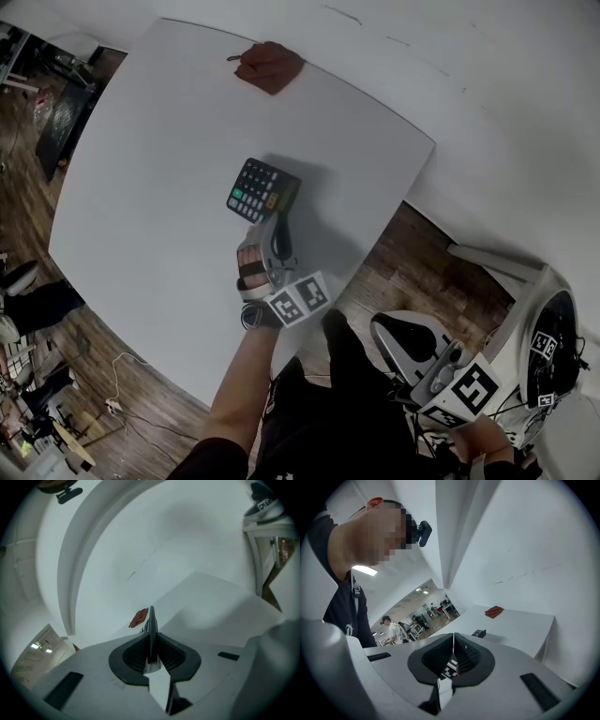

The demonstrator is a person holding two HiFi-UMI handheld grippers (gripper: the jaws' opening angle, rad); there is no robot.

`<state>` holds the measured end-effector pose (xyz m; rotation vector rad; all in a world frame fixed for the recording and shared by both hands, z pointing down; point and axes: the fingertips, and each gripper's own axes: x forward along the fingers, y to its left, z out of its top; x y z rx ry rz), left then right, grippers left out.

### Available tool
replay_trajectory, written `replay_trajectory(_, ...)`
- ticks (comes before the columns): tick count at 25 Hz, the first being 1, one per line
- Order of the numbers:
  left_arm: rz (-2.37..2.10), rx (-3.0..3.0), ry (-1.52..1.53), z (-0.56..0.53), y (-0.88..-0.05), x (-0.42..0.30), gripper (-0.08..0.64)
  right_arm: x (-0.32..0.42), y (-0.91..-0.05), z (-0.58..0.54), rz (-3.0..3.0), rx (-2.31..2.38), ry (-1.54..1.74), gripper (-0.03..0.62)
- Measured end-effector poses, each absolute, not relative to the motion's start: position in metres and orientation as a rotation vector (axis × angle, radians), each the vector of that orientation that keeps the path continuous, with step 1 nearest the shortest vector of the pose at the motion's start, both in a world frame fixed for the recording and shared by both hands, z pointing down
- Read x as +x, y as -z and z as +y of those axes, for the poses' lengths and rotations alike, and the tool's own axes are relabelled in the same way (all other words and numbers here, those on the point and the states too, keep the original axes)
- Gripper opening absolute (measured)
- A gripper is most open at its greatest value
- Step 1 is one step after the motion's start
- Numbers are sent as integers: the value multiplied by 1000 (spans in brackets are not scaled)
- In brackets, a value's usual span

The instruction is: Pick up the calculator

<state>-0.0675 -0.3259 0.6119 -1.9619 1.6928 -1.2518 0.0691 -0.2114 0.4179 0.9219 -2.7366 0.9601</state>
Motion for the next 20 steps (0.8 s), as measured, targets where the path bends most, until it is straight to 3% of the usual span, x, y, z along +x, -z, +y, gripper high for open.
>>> replay_trajectory(20, 1494, -2132, 957, -203, -431, -44, 48, 32, -355, -143, -2813, 991, -703, 15)
